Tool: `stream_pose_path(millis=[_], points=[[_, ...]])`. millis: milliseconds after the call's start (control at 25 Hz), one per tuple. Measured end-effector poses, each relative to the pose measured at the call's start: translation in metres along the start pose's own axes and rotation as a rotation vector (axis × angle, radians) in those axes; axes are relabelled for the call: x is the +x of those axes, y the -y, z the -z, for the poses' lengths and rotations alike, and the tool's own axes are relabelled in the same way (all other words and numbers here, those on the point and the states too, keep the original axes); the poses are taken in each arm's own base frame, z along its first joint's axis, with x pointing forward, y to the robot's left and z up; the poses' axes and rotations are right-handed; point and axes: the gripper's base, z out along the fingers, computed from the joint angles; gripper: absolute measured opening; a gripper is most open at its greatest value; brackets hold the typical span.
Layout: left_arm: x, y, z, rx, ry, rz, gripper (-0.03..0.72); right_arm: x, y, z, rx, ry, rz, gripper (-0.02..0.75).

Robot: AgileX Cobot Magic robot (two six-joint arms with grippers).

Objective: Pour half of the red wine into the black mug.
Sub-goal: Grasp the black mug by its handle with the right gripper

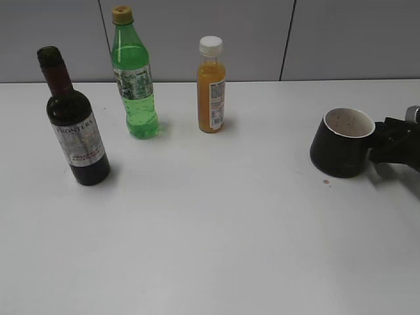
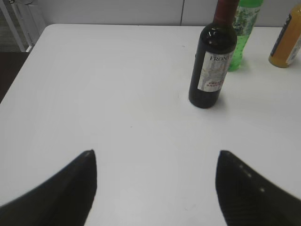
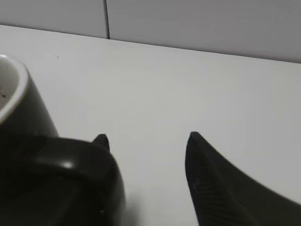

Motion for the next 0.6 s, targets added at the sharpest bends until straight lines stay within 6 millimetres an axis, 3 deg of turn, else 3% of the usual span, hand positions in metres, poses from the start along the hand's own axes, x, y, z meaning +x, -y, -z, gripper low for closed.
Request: stream_pose_path(millis=[200,280,440,600], points=[[0.0,0.0,0.0,0.0,0.0,0.0,0.589,-0.0018,-0.0022,-0.0028,-0.019,0.006,0.01,0.362],[0.0,0.0,0.0,0.0,0.0,0.0,0.589,-0.0021,-0.0036,-0.0034,-0.032,0.007,0.016,0.281],[0.0,0.0,0.0,0.0,0.0,0.0,0.589,-0.0016,-0.0045,-0.0035,-0.04,0.001,0.021,0.045],[0.0,0.0,0.0,0.0,0.0,0.0,0.589,-0.0012,-0.0058,-0.0036,-0.056,-0.004,0.004,0.034]])
